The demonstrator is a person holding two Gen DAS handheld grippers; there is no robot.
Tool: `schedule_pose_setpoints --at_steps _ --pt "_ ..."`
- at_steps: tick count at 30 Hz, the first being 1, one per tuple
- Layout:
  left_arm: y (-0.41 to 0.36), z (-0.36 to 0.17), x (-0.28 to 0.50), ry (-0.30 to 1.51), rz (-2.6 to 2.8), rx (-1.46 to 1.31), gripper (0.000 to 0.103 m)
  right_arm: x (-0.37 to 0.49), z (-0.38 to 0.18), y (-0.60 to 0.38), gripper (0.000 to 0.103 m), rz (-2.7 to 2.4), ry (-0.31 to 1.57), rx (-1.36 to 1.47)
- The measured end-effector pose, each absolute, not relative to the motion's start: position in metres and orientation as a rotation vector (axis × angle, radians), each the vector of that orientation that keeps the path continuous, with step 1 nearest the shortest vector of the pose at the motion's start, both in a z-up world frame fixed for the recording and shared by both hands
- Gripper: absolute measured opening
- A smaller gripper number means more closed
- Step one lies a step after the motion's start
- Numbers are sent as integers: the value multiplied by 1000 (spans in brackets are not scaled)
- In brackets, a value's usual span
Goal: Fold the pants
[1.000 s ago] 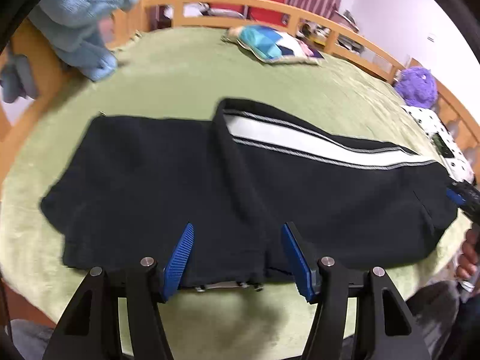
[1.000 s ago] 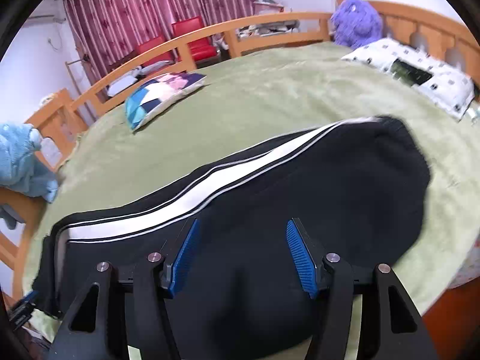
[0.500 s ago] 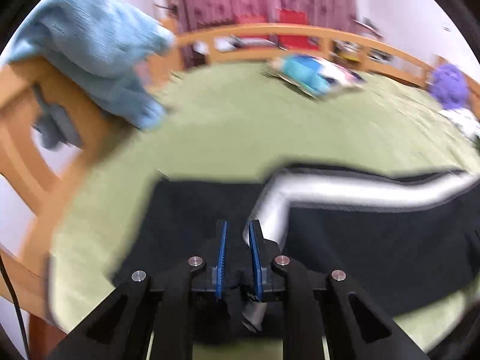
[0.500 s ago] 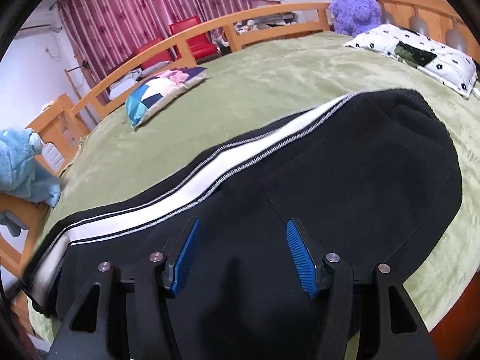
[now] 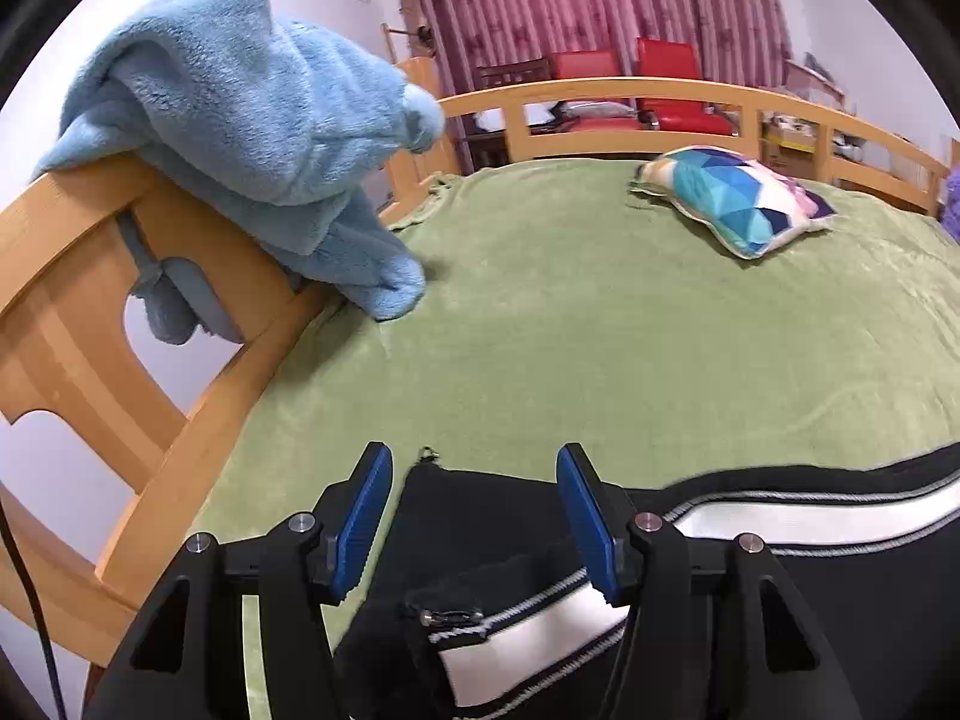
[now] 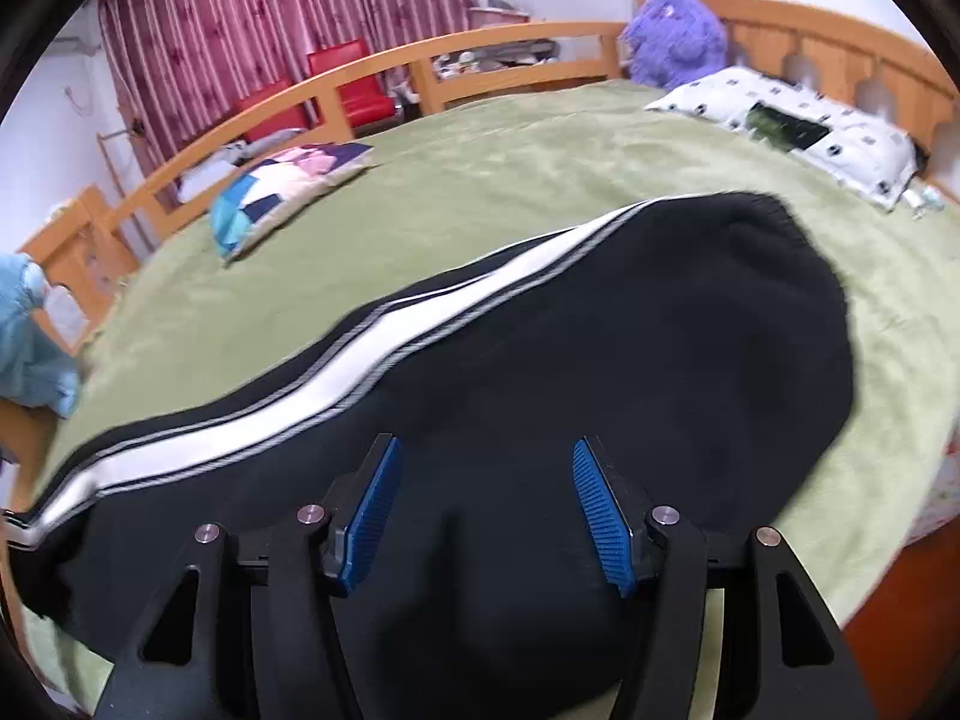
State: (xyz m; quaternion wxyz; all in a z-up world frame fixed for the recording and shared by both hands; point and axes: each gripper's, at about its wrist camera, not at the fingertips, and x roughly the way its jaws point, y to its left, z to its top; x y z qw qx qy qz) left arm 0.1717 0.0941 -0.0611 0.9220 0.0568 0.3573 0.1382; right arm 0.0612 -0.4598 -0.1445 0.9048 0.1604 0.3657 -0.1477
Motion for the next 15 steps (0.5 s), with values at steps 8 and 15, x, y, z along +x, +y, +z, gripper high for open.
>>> schedule_pose_setpoints --at_steps 8,15 --pt "61 -54 145 725 81 55 77 25 -137 -531 80 -438 756 323" --pt "12 -77 130 765 3 86 76 45 -172 -606 80 -453 804 477"
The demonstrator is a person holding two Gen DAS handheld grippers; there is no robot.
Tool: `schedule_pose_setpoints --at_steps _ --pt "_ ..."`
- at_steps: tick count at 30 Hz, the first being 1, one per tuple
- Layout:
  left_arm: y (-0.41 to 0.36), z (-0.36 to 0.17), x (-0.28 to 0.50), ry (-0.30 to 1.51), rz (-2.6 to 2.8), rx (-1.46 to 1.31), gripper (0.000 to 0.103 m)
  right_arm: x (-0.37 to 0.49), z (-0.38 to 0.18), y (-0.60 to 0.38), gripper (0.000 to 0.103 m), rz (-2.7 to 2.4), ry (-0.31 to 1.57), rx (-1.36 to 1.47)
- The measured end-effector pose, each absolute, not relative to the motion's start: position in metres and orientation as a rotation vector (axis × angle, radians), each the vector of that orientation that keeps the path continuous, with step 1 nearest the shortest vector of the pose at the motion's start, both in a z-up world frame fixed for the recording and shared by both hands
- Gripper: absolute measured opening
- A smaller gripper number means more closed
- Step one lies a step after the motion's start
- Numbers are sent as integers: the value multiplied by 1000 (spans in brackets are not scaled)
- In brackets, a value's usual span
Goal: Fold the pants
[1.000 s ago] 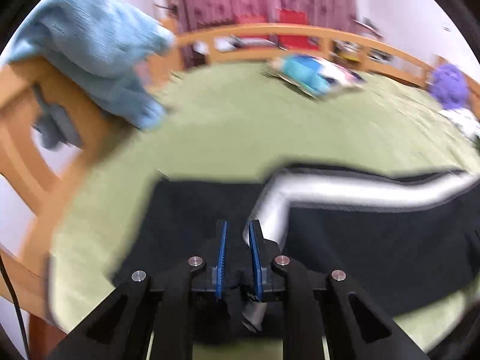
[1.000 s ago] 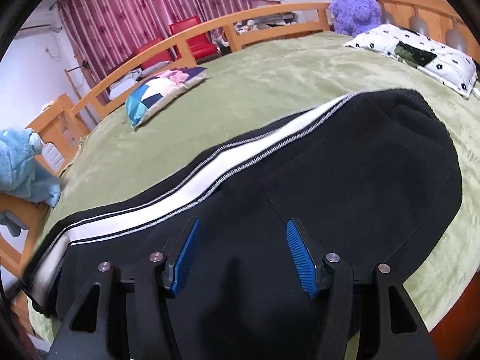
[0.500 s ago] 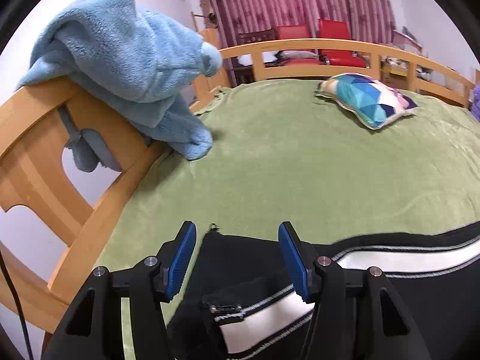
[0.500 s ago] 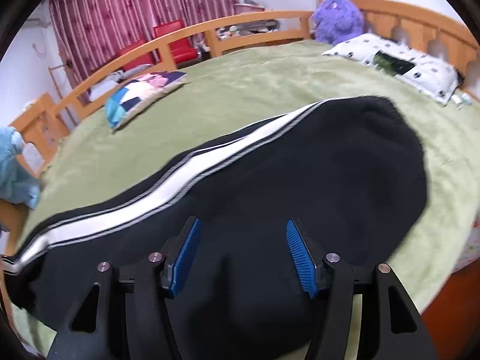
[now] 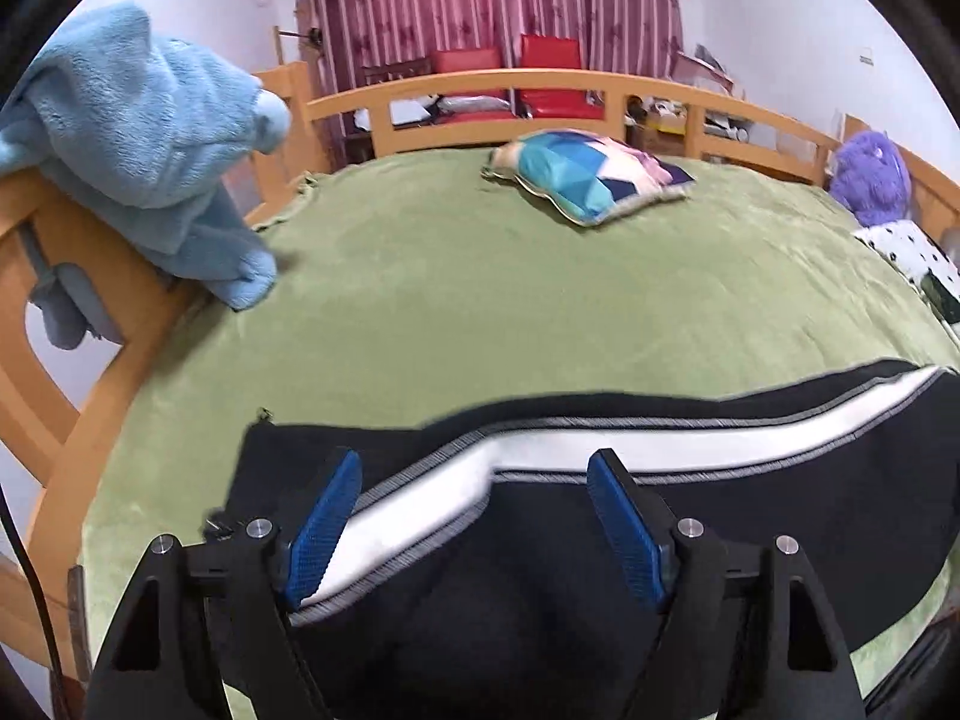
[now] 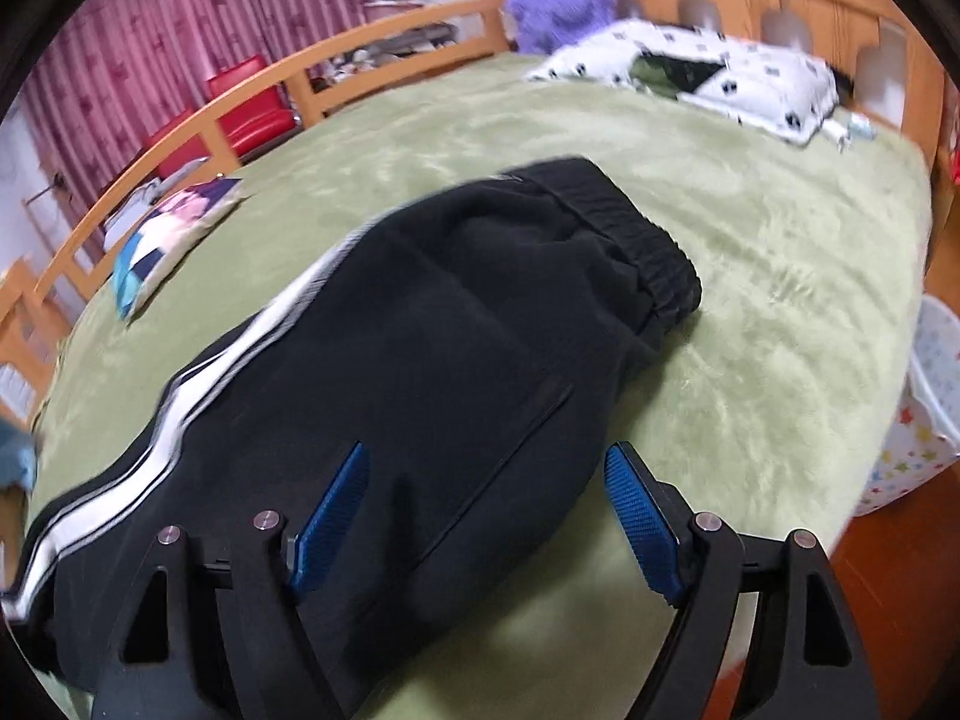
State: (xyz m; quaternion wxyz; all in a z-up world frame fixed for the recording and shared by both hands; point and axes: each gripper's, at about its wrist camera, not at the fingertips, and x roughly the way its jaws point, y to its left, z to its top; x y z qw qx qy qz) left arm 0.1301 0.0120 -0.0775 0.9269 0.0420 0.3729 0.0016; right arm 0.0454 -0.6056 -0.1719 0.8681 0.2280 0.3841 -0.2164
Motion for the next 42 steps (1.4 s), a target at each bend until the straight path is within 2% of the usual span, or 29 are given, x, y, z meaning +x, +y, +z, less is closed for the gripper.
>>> schedule_pose_setpoints --at_steps 10,11,12,14,15,17,19,20,21,23,25,27,30,35,38,42 --pt "-19 -110 130 906 6 38 76 90 -216 -694 84 -326 742 875" --pt "-22 -110 128 902 14 49 76 91 -216 -700 79 -339 725 902" --pt "-22 -109 127 901 16 52 76 91 -214 -705 58 -363 704 923" --pt "-24 -107 125 902 8 52 76 90 -203 -713 32 -370 669 903" --pt "-24 -106 124 900 5 55 76 91 -192 -714 25 -342 654 872" --pt "-22 -104 121 895 1 68 76 86 -153 -708 24 -303 574 750" --pt "-17 -103 116 894 -9 59 76 79 -118 -701 24 -265 481 630" --pt "-13 -103 115 896 -15 50 76 77 -110 -700 29 -276 463 601" --pt "-10 -103 114 898 -18 40 76 80 -112 -701 45 -304 495 599" --pt "2 -107 111 914 -12 23 76 94 -134 -707 60 -367 651 584" --pt "15 -109 106 913 30 43 76 95 -163 -708 59 -485 797 521" --pt "30 -109 100 898 94 84 76 81 -186 -707 59 -543 867 503" --pt "59 -104 91 872 134 75 76 44 -193 -698 59 -544 852 535" --pt "105 -109 95 887 89 -18 76 15 -164 -652 60 -544 792 528" --pt "116 -123 112 942 15 -87 76 20 -145 -610 66 -476 734 541" --pt "130 -143 135 973 44 -159 76 51 -136 -549 66 -322 732 529"
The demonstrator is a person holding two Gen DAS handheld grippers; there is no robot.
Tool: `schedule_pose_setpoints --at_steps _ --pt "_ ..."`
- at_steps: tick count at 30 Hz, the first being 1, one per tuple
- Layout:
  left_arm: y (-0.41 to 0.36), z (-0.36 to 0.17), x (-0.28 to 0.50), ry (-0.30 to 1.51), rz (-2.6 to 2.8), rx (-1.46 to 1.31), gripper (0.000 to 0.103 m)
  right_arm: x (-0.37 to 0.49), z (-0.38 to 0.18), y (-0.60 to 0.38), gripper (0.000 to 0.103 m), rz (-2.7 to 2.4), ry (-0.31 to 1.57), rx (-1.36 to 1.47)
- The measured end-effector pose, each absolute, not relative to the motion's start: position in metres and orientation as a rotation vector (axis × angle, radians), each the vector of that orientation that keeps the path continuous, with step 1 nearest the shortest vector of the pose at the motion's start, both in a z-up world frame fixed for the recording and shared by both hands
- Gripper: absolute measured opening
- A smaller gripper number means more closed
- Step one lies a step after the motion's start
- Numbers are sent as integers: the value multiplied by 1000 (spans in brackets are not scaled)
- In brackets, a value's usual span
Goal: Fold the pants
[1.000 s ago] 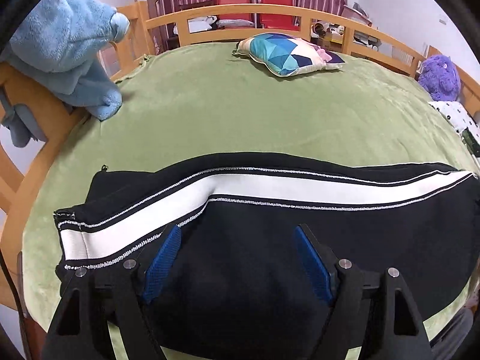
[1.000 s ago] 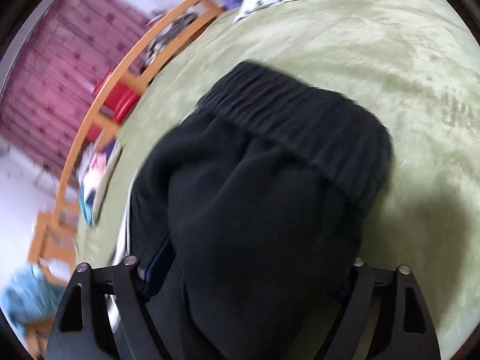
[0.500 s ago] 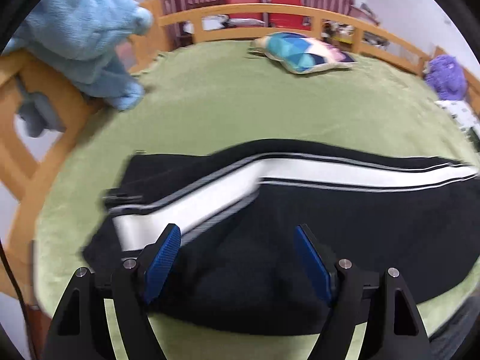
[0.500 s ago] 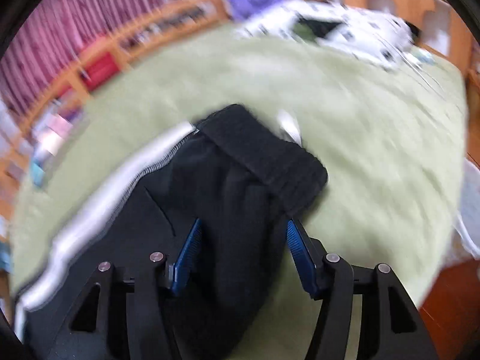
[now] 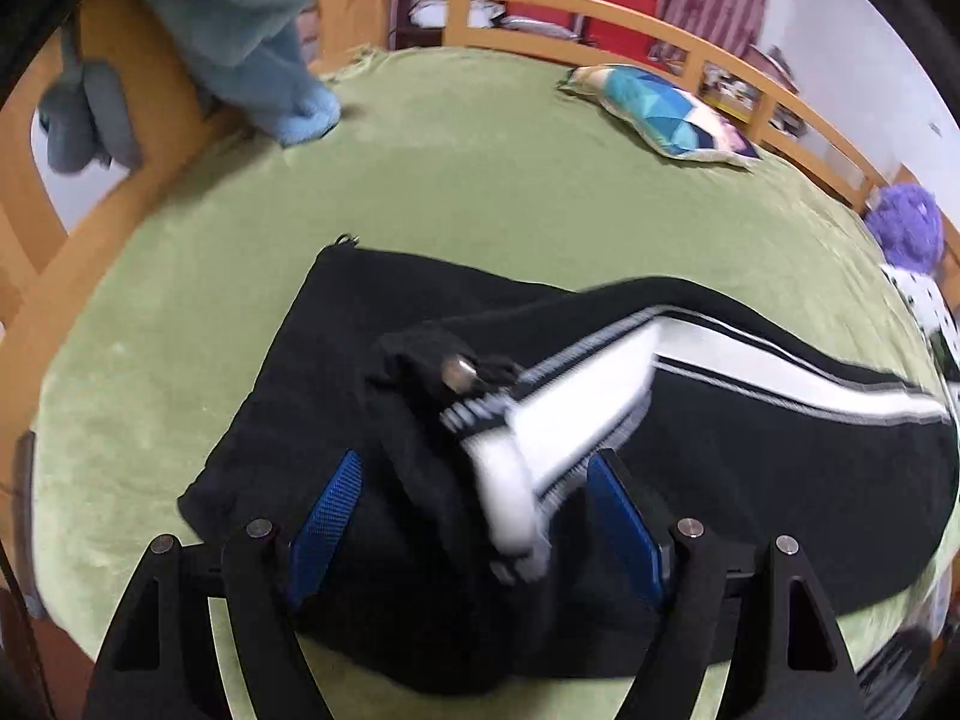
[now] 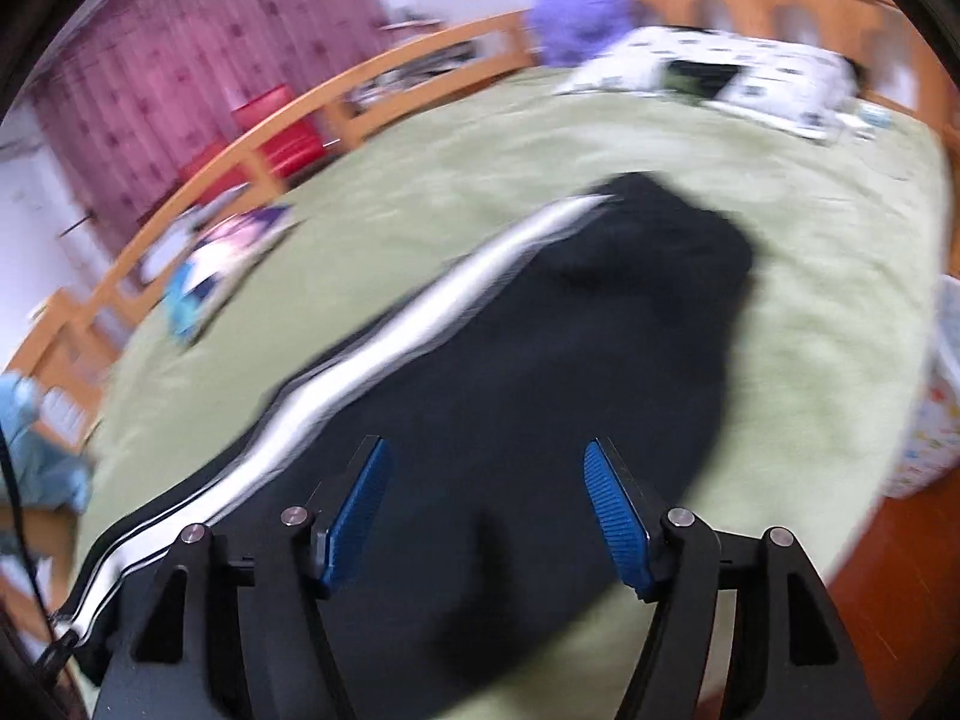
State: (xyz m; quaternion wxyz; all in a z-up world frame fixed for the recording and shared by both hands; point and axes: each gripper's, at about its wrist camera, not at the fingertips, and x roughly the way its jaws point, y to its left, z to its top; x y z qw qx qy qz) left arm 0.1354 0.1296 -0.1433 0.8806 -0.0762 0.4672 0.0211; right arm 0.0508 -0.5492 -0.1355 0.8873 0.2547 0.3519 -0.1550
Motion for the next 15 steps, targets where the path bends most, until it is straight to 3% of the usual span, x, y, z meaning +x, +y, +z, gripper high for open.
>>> schedule_pose_setpoints --at_steps 2,3,4,5,12,15 --pt "137 -152 146 990 32 -212 75 71 -134 -518 66 -254 747 488" --pt "139 -155 149 995 21 -235 68 79 -134 -504 66 -229 754 467" --pt "144 -156 157 991 -15 -283 33 87 -136 -491 66 -208 759 449" --pt "145 -156 163 994 -50 -305 13 94 -138 -479 66 -186 762 431" --pt "148 -114 218 841 -9 -156 10 118 -154 -429 66 -157 810 320" --pt "144 -105 245 838 7 -83 23 118 -155 -423 66 -167 814 282"
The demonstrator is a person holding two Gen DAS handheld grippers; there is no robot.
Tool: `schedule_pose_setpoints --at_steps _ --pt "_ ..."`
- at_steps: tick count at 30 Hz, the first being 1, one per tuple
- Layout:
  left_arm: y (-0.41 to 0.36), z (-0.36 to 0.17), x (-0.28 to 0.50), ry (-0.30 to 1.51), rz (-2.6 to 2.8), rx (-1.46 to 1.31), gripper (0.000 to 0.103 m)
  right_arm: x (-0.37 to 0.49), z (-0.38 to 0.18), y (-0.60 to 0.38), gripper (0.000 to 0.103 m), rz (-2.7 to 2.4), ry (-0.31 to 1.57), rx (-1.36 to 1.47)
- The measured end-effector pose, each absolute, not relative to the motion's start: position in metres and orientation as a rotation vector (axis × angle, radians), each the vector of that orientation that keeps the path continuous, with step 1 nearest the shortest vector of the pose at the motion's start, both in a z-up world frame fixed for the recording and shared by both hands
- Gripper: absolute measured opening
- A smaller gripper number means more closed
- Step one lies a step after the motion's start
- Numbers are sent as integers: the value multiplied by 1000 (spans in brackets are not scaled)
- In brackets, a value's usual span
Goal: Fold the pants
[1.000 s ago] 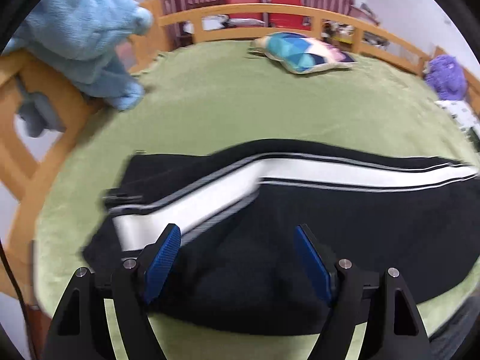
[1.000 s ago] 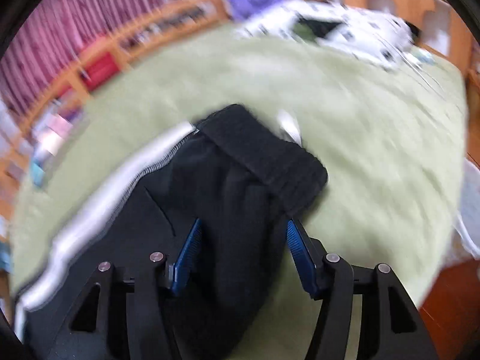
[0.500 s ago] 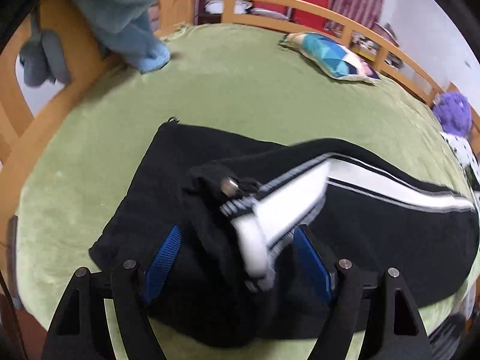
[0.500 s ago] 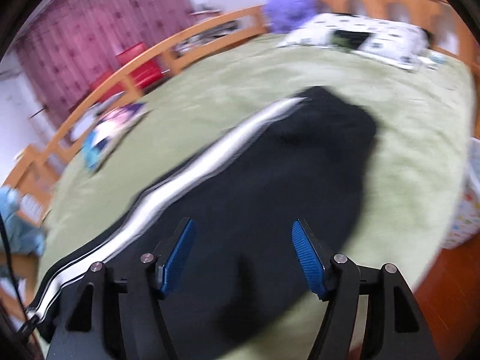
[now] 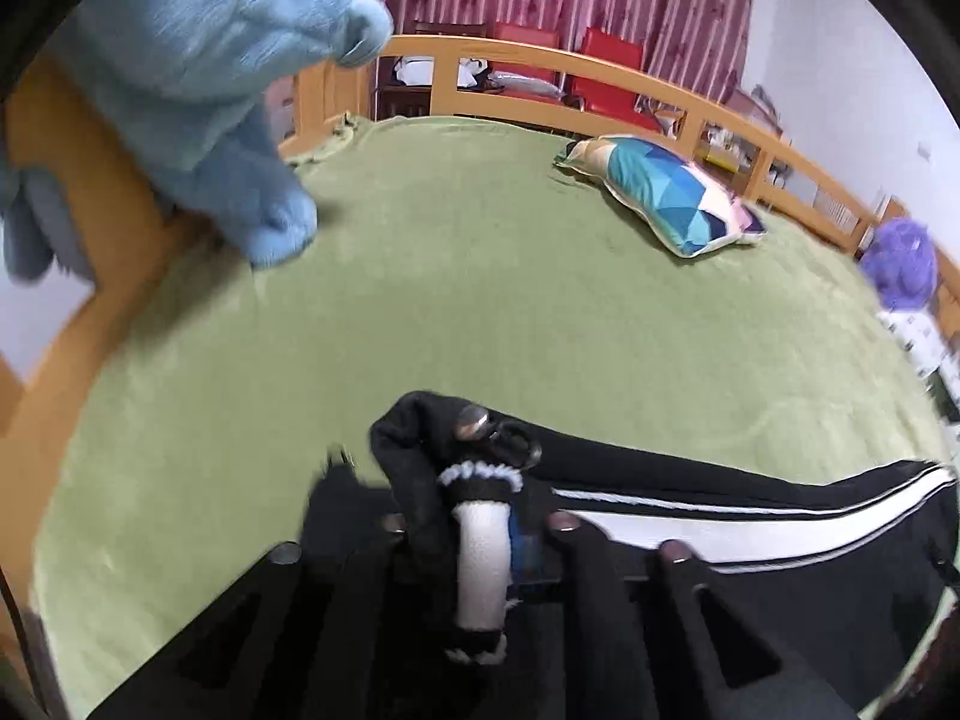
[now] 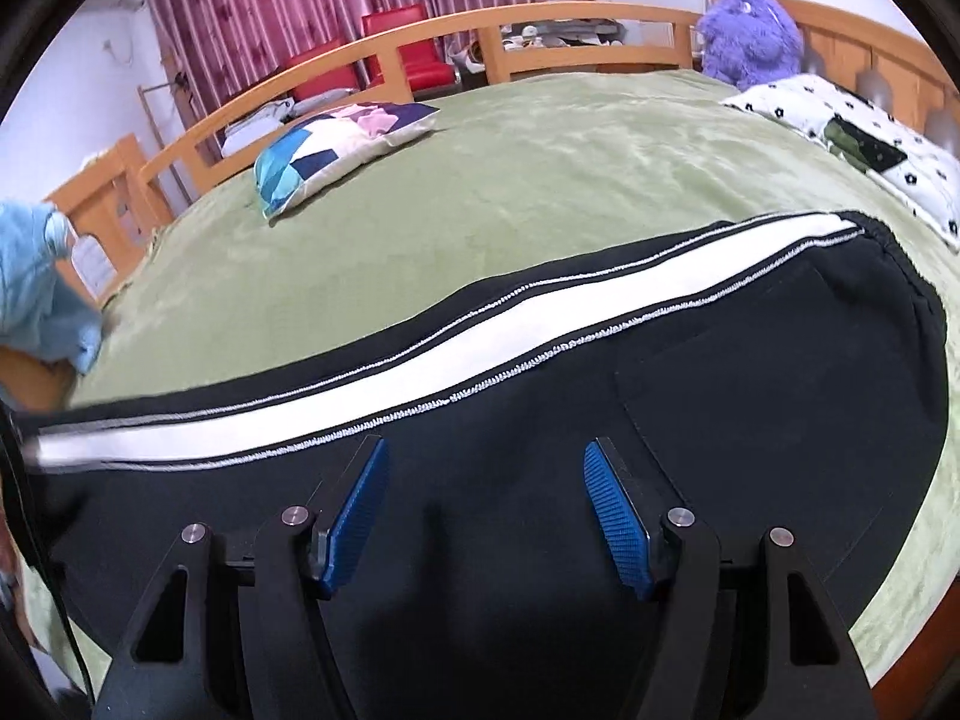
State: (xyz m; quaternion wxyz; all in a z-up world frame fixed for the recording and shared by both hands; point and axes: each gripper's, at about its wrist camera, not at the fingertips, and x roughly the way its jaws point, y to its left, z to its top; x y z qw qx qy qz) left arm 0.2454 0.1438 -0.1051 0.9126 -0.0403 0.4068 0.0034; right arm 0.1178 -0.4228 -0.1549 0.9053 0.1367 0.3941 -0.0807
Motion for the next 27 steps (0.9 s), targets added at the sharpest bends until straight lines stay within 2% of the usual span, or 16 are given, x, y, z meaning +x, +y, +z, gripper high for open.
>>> schedule_pose_setpoints --at_steps 1,2,3,4,5,6,12,18,22,27 --pt "138 -107 255 889 28 -20 34 117 -156 -421 66 -169 816 285" --pt "135 -107 258 905 61 20 41 117 -157 -422 66 -167 821 295" --pt "135 -105 256 889 99 45 43 115 -158 -423 66 -164 825 307" --pt "136 -100 250 845 142 64 53 113 -159 -424 66 -164 826 317" --pt "138 -96 245 821 151 67 69 113 -160 -424 66 -165 826 322" --pt "141 -92 240 809 148 59 73 113 -161 -424 66 -165 825 325" --pt "153 -86 193 830 32 -74 74 112 -162 -418 66 -134 824 336" --pt "153 -126 114 874 -133 -367 74 105 -163 -409 66 -90 819 344" --pt "159 -146 86 875 -83 -417 74 102 -163 -410 66 -76 814 350" --pt "185 -169 78 924 34 -487 66 98 -164 -421 66 -60 809 422"
